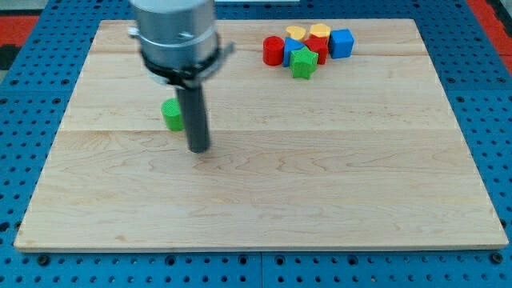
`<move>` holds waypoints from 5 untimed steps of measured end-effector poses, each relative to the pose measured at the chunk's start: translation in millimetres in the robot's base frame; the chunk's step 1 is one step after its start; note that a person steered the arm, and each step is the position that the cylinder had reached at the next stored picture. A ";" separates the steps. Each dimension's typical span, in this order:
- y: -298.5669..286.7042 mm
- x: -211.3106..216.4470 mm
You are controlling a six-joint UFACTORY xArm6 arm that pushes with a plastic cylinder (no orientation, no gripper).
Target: Push the green circle towards the group of blocks
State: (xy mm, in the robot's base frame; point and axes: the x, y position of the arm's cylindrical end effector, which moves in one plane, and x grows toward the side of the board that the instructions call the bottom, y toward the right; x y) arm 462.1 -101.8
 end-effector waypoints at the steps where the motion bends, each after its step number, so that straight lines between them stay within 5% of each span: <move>1: 4.6 -6.0; 3: -33.2 -7.4; 5: -32.8 -55.4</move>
